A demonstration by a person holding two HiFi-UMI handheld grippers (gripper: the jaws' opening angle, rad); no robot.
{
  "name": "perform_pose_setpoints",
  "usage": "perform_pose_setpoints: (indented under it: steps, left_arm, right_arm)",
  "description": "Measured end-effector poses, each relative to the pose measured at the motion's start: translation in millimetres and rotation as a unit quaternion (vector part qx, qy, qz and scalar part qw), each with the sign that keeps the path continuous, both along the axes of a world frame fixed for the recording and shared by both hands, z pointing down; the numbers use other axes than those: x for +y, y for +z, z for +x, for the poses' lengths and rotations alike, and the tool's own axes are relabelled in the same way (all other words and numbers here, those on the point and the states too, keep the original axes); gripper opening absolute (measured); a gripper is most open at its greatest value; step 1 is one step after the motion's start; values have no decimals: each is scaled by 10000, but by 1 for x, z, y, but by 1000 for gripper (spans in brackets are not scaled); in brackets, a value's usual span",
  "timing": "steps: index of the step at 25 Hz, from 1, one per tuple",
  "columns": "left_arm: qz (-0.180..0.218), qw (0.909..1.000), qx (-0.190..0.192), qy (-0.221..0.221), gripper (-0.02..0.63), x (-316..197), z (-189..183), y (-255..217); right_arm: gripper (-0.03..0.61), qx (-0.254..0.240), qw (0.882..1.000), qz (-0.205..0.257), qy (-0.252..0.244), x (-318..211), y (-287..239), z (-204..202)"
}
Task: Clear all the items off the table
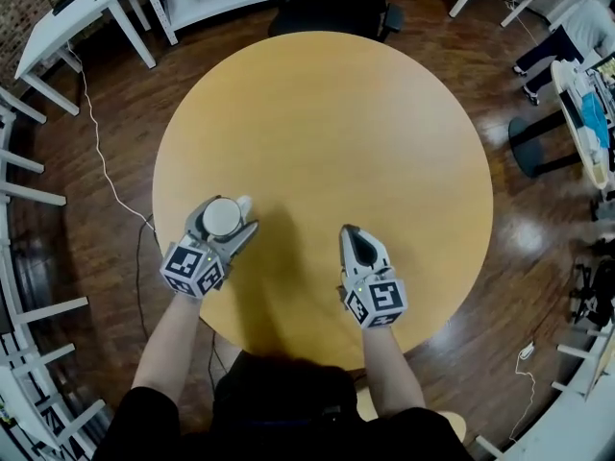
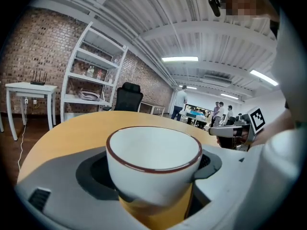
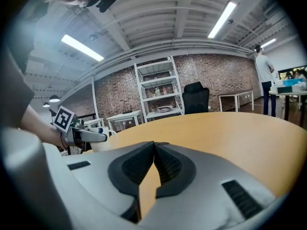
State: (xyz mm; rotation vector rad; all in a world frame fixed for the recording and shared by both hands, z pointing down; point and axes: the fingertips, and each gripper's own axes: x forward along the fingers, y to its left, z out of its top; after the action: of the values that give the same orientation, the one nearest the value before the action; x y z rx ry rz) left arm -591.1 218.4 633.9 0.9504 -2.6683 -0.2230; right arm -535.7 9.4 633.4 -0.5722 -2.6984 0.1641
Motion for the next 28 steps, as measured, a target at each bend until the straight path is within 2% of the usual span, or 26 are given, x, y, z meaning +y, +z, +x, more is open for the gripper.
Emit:
perform_pose_setpoints:
  steps: [9, 13, 17, 22, 28]
  left_arm:
    - [-199, 9998, -45, -7, 415, -2, -6, 23]
    - [-237, 9996, -127, 11, 416, -5, -7, 25]
    - [-250, 9995, -200, 50, 414, -7, -10, 25]
    - [-446, 9976, -513, 159, 416, -12, -10, 26]
    - [-364, 9971, -659, 94, 419, -12, -10, 24]
  right_arm:
    - [5, 216, 9998, -2, 0, 8, 19, 2]
    - [6, 259, 9995, 43, -163, 18, 23, 5]
    - [5, 303, 9995, 22, -126, 23, 28, 4]
    - [6, 363, 9993, 51, -102, 25, 32, 5]
    - [6, 405, 9991, 86, -78, 28, 34, 5]
